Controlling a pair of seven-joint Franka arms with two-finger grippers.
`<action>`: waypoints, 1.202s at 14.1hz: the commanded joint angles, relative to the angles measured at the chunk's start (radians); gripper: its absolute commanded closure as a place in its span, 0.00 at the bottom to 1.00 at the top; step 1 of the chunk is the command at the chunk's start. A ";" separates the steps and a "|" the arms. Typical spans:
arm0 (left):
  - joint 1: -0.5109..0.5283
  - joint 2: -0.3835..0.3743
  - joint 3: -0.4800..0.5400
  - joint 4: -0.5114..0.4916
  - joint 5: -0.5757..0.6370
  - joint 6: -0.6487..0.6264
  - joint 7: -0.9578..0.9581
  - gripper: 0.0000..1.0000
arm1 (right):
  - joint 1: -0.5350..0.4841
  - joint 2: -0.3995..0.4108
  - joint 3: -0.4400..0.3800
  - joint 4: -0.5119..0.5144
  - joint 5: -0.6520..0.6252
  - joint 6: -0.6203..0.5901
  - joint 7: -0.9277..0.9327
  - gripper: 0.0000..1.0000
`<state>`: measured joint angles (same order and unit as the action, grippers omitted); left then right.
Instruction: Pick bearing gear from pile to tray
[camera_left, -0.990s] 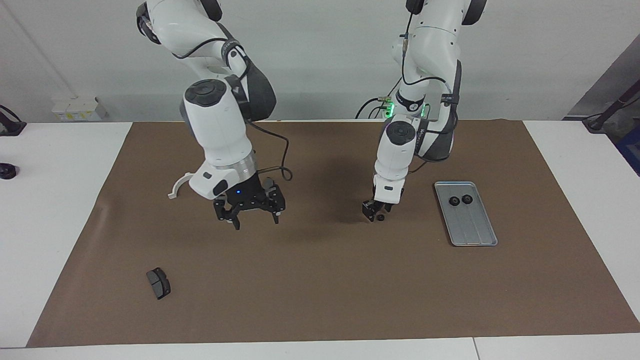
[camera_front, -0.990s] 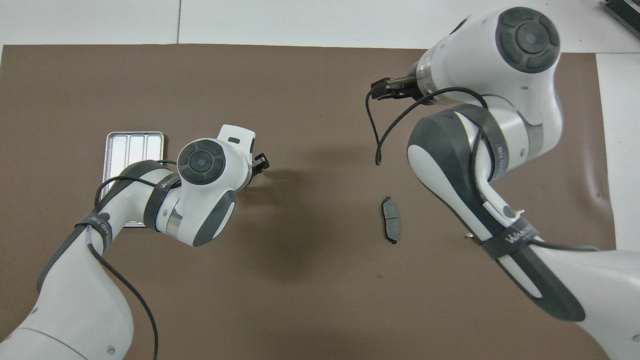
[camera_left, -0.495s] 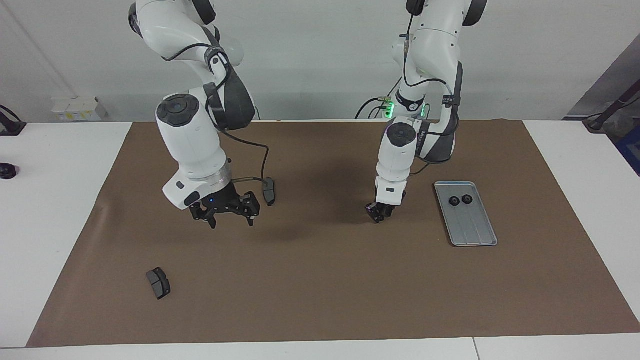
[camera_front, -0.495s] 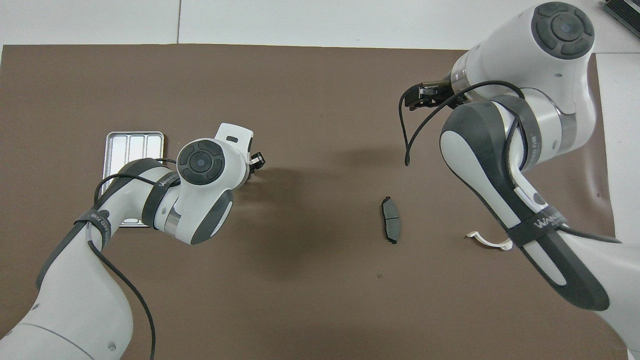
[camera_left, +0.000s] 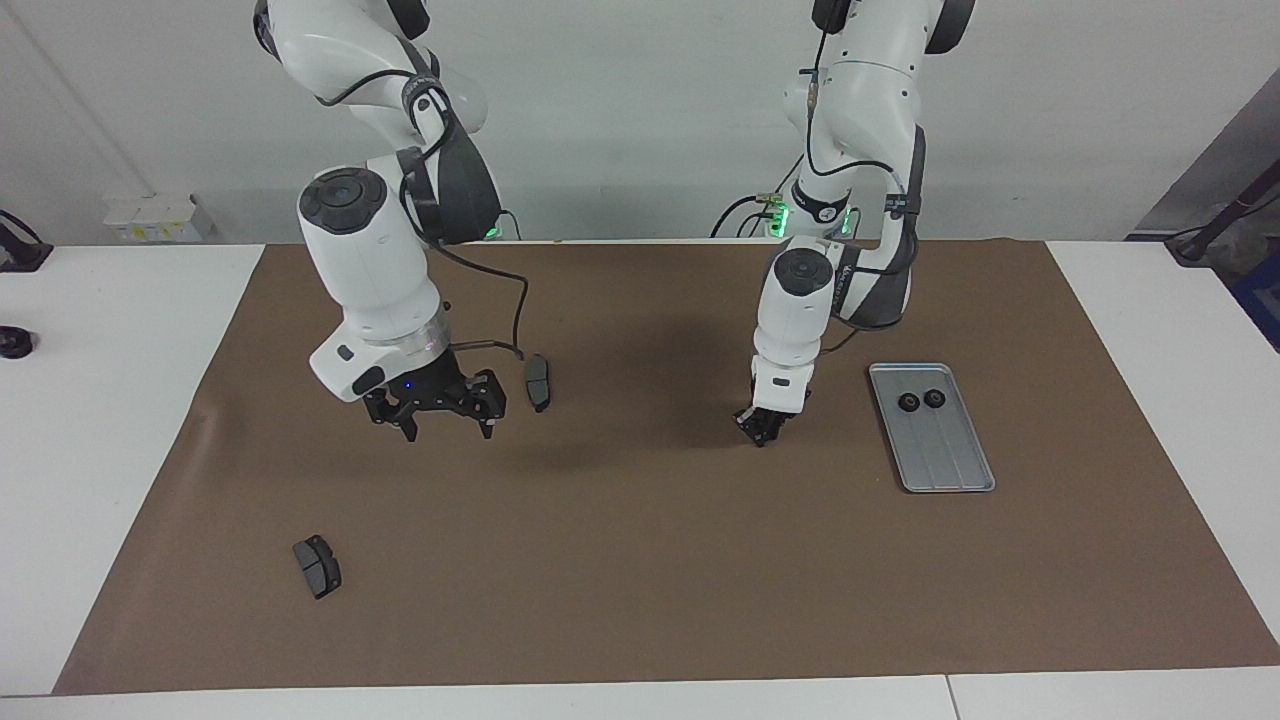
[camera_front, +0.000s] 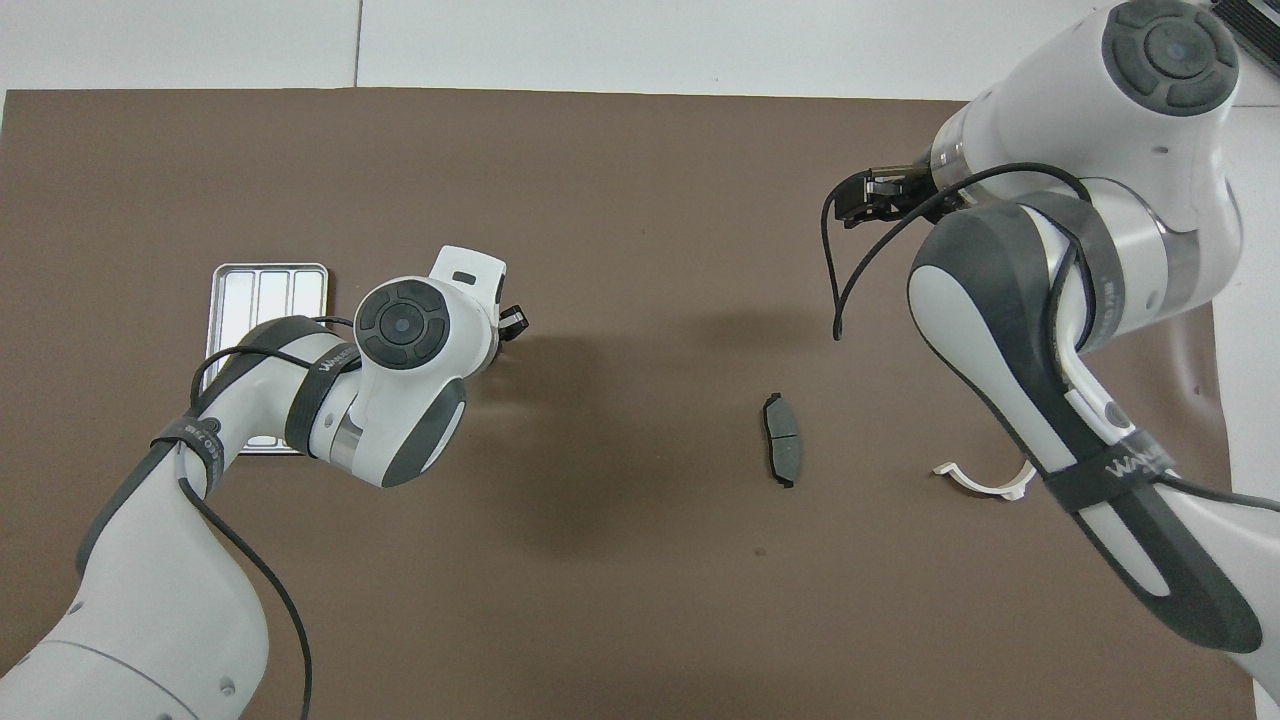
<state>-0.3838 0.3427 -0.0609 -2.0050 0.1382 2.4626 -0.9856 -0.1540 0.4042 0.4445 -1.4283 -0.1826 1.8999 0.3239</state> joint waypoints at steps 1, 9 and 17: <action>0.005 0.009 0.004 0.063 0.023 -0.074 0.010 1.00 | -0.041 -0.062 0.014 -0.031 0.009 -0.063 -0.020 0.00; 0.356 -0.163 -0.001 0.055 -0.077 -0.231 0.535 1.00 | -0.082 -0.178 -0.067 0.039 0.060 -0.311 -0.293 0.00; 0.447 -0.078 0.004 -0.078 -0.098 0.059 0.731 1.00 | 0.102 -0.389 -0.471 -0.196 0.190 -0.335 -0.356 0.00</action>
<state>0.0765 0.2326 -0.0621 -2.0671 0.0528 2.4632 -0.2673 -0.0885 0.0765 0.0036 -1.5189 -0.0132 1.5311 -0.0307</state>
